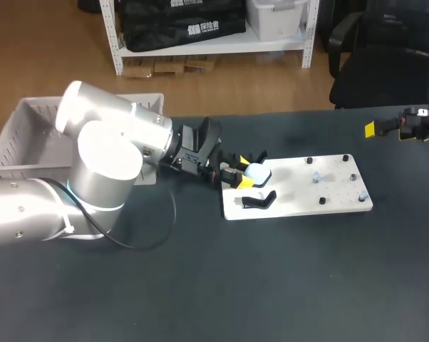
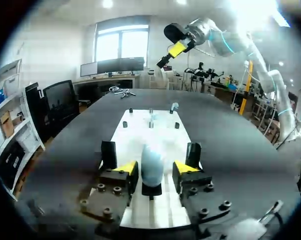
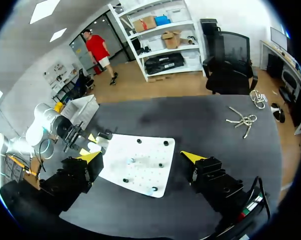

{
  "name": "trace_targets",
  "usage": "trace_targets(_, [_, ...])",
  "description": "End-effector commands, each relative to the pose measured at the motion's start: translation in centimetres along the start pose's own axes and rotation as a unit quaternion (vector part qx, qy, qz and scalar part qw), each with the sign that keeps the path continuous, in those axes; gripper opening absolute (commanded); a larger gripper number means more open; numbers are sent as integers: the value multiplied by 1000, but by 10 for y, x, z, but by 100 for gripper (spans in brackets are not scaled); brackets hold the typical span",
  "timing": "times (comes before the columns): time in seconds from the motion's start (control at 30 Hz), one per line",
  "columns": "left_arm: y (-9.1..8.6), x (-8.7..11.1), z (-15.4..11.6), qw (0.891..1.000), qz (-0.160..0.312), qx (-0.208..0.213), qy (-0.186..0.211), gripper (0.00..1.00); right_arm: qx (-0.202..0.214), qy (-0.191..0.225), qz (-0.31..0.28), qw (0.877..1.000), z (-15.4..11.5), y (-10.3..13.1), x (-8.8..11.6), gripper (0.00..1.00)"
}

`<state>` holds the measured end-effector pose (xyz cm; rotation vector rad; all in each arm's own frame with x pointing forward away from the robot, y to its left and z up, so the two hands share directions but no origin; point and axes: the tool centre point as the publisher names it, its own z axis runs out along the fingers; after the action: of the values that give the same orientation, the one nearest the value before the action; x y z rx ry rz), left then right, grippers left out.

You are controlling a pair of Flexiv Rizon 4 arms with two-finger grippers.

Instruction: Pick up each earbud case from the left stands, insert the matching earbuds, close the lid, and place the case in the box.

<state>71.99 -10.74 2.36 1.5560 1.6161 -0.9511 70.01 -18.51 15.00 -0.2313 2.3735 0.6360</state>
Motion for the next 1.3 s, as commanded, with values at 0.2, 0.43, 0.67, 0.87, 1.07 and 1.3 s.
trace_targets(0.2, [2,1,6,1000,3,4,-3,42,0,0,0,1000,0,0,0,100])
trace_targets(0.43, [3,2,8,1000,4,2,-4,35,0,0,0,1000,0,0,0,100])
trace_targets(0.67, [3,2,9,1000,5,4,-3,23,0,0,0,1000,0,0,0,100])
trace_targets(0.87, [2,3,11,1000,8,2,-4,16,0,0,0,1000,0,0,0,100])
trace_targets(1.07, [4,3,11,1000,11,-7,-10,0,0,0,0,1000,0,0,0,100])
trace_targets(1.3, [1,-8,0,999,25,-11,-33,0,0,0,0,1000,0,0,0,100])
